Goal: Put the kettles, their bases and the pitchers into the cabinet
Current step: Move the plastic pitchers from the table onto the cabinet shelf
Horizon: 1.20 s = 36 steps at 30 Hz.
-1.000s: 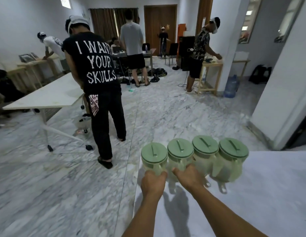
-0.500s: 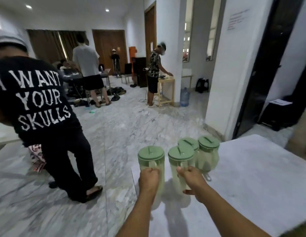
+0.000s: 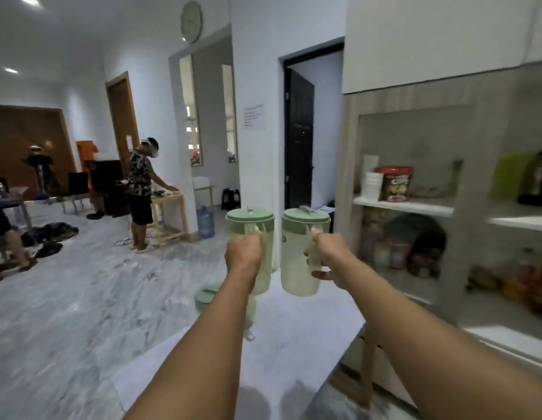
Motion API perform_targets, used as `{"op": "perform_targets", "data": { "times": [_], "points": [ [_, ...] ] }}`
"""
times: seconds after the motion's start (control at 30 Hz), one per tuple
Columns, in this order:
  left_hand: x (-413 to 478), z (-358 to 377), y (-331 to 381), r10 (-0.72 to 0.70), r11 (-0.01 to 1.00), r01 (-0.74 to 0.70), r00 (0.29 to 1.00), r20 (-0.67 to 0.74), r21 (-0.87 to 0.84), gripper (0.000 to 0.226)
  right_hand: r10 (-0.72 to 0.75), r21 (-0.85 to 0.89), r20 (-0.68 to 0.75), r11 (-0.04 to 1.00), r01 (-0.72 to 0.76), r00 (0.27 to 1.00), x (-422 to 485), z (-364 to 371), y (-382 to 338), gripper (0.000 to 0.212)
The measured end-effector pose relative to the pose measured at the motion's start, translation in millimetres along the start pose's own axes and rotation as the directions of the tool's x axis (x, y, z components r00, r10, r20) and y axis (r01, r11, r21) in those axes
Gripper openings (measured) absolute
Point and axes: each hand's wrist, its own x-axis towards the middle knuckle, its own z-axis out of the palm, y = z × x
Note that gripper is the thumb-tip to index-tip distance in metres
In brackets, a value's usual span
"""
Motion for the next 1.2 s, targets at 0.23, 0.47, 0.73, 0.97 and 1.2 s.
{"op": "perform_targets", "data": {
  "times": [0.23, 0.47, 0.73, 0.97, 1.2],
  "points": [
    [-68.8, 164.5, 57.2, 0.114, 0.993, -0.102, 0.959, 0.258, -0.059, 0.032, -0.102, -0.015, -0.343, 0.995, 0.102, 0.934, 9.5, -188.4, -31.8, 0.033],
    [-150.3, 358.4, 85.2, 0.174, 0.977, -0.097, 0.878, 0.445, -0.189, 0.033, -0.130, -0.052, -0.575, 0.991, 0.122, 0.808, 18.0, -401.1, -46.4, 0.032],
    [-227.6, 556.5, 110.9, 0.141, 0.973, 0.002, 0.787, 0.600, -0.231, 0.021, -0.100, -0.040, -0.697, 0.994, 0.101, 0.710, 54.1, -600.2, -51.0, 0.036],
    [-235.5, 685.5, 109.8, 0.129, 0.979, 0.006, 0.757, 0.641, -0.203, 0.022, -0.083, -0.018, -0.725, 0.995, 0.101, 0.684, 118.5, -699.6, -36.1, 0.043],
    [-200.4, 820.5, 106.8, 0.128, 0.987, -0.020, 0.711, 0.691, -0.162, 0.026, -0.099, -0.006, -0.781, 0.988, 0.151, 0.616, 205.8, -780.3, -34.4, 0.039]
  ]
}}
